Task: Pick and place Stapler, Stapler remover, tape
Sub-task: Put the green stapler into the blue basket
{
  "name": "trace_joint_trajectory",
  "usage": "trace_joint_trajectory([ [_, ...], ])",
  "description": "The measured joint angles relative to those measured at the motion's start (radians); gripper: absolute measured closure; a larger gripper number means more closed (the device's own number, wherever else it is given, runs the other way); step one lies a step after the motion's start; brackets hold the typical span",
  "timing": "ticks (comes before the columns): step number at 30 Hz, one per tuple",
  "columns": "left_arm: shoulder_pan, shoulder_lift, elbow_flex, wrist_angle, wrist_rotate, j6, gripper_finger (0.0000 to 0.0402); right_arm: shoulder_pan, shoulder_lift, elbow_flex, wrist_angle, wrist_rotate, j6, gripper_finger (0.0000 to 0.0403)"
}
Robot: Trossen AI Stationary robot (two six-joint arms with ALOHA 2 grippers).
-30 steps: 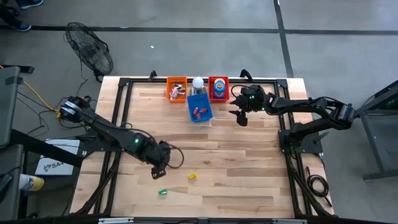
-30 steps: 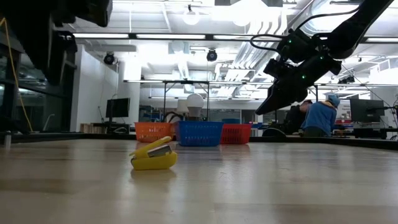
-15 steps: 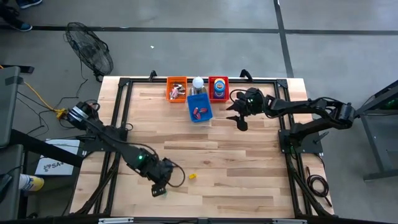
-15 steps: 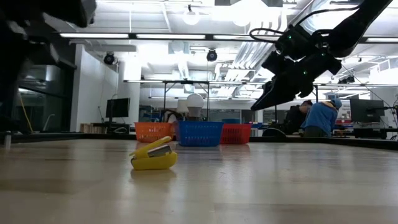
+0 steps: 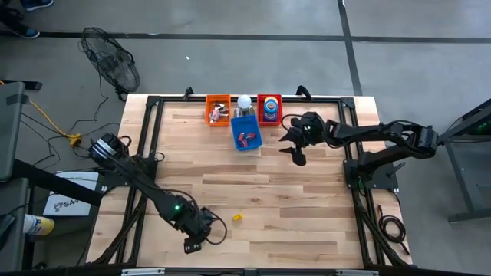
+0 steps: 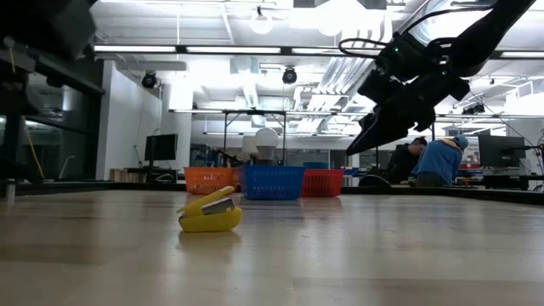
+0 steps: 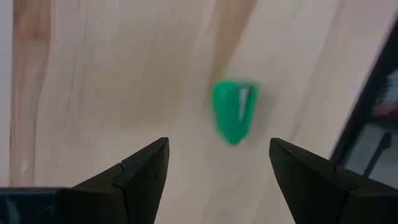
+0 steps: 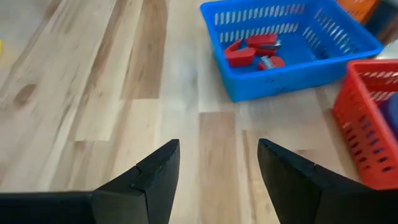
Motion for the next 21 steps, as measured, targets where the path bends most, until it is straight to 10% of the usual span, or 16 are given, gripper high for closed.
trace_joint_trajectory([
  [21, -0.009, 0.043, 0.000, -0.021, -0.001, 0.001, 0.0128, 0.107, 0.000, 0.000, -0.082, 0.136, 0.052, 0.0195],
])
